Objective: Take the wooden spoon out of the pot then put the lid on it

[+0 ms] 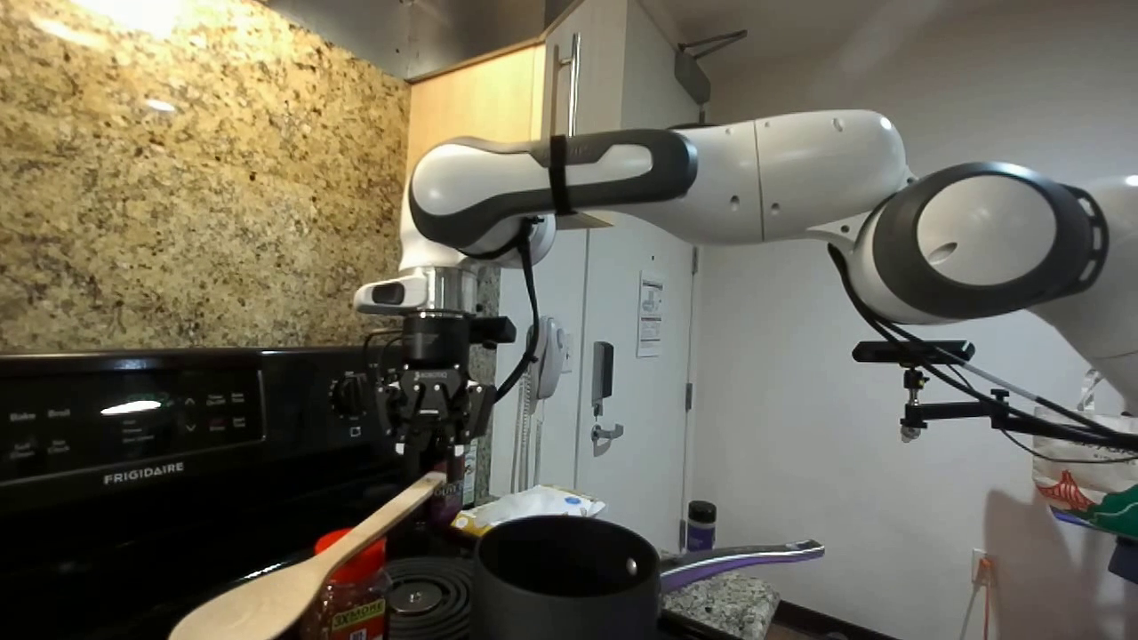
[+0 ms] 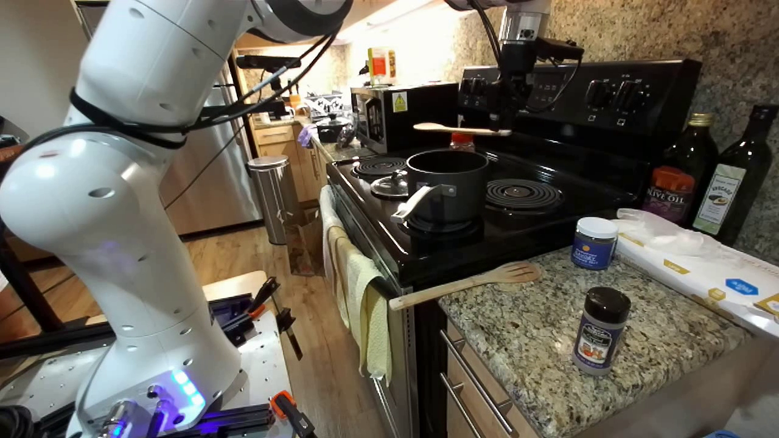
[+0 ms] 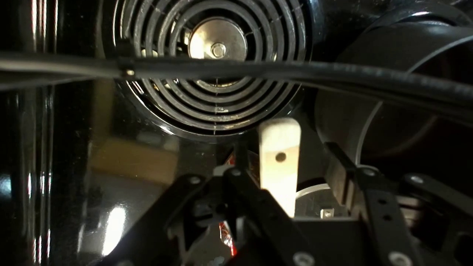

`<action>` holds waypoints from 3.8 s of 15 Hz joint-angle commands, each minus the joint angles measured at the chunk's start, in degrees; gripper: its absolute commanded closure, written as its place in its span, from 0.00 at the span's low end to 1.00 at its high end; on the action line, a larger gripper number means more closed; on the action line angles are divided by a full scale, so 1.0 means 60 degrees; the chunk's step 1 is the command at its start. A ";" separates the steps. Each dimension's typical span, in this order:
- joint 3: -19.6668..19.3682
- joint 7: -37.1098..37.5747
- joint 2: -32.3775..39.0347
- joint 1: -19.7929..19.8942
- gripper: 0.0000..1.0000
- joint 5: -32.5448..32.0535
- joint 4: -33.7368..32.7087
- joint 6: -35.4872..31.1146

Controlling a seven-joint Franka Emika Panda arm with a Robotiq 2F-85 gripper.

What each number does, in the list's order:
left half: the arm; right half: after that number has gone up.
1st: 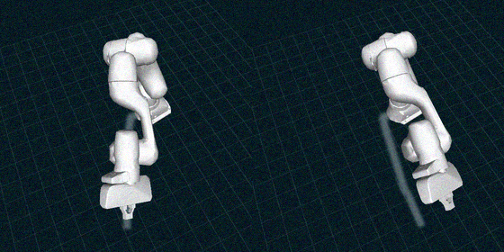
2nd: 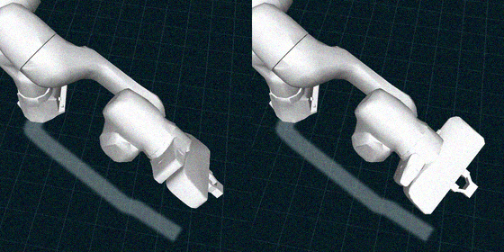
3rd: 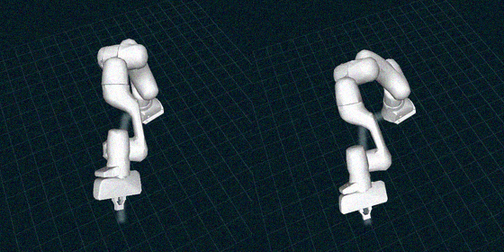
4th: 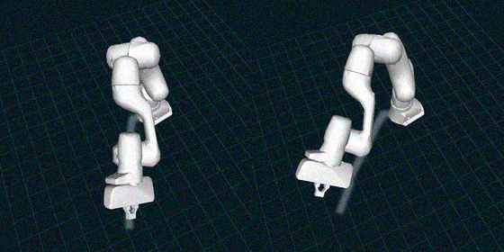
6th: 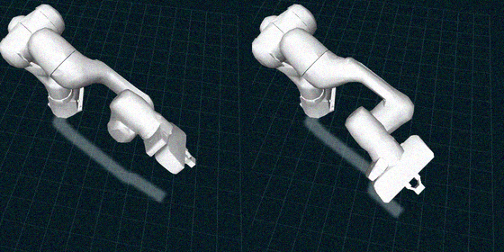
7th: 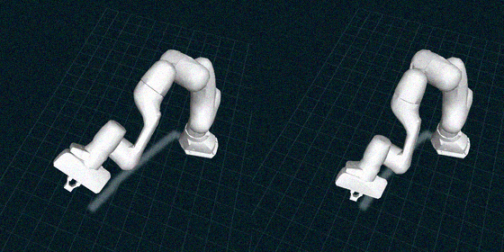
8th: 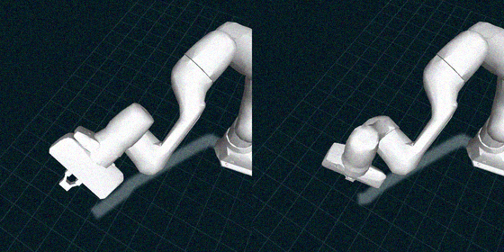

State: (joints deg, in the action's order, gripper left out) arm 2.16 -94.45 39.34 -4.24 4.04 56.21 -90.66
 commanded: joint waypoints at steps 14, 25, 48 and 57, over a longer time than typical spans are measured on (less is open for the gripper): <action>-0.1023 0.2064 -0.0995 -0.0045 0.00 -0.0052 -0.0730 0.0216; -0.1304 0.5706 -0.2076 -0.0565 0.00 0.0040 0.1677 -0.2744; -0.0525 0.8407 -0.7048 -0.0350 0.00 -0.1192 0.7905 -0.4898; 0.0077 1.2379 -0.8573 -0.0423 0.00 -0.2164 1.0105 -0.2750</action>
State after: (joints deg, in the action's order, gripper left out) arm 0.99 -25.20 -5.66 -7.69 -7.53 109.34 -110.06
